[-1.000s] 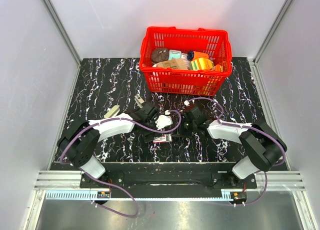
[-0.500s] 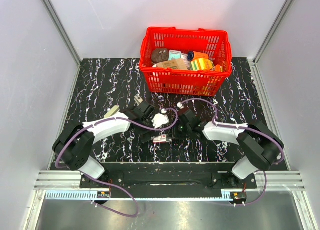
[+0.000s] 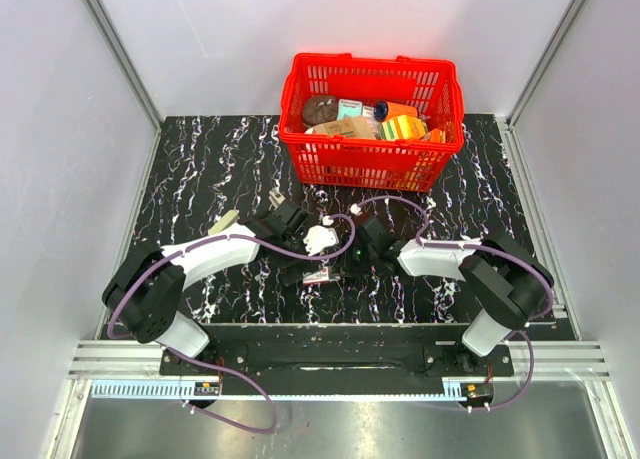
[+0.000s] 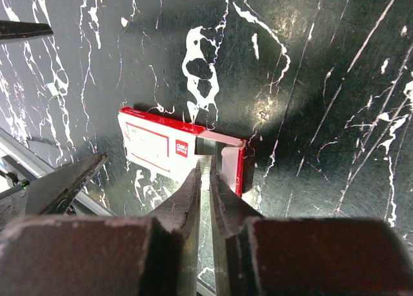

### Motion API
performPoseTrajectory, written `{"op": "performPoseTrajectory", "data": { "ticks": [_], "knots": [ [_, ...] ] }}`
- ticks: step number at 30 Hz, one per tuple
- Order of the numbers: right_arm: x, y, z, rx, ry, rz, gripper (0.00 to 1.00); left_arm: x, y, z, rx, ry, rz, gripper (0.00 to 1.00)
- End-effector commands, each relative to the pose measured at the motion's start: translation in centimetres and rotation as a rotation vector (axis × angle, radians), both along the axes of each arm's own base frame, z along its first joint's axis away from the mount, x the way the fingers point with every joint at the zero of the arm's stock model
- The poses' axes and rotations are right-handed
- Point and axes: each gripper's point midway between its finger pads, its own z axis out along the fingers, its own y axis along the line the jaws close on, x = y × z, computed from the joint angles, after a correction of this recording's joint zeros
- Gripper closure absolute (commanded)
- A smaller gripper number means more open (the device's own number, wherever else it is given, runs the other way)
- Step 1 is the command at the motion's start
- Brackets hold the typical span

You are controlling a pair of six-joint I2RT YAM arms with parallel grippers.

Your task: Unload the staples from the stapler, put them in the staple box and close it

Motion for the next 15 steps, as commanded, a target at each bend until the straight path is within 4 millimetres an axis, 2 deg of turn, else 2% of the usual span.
{"op": "performPoseTrajectory", "data": {
  "ticks": [1, 4, 8, 15],
  "knots": [
    [0.7, 0.2, 1.6, 0.001, -0.046, -0.018, 0.85, 1.0, -1.2, 2.2, -0.062, -0.045, -0.009, 0.05],
    [1.2, 0.6, 3.5, 0.031, -0.085, -0.018, 0.84, 1.0, -1.3, 2.1, -0.063, -0.044, -0.01, 0.05],
    [1.3, 1.4, 4.7, 0.07, -0.096, -0.01, 0.84, 1.0, -1.4, 1.9, -0.066, -0.039, -0.007, 0.06],
    [0.9, 1.8, 2.8, 0.06, -0.047, 0.007, 0.85, 0.9, -1.2, 1.7, -0.06, -0.038, -0.007, 0.06]
  ]
}}
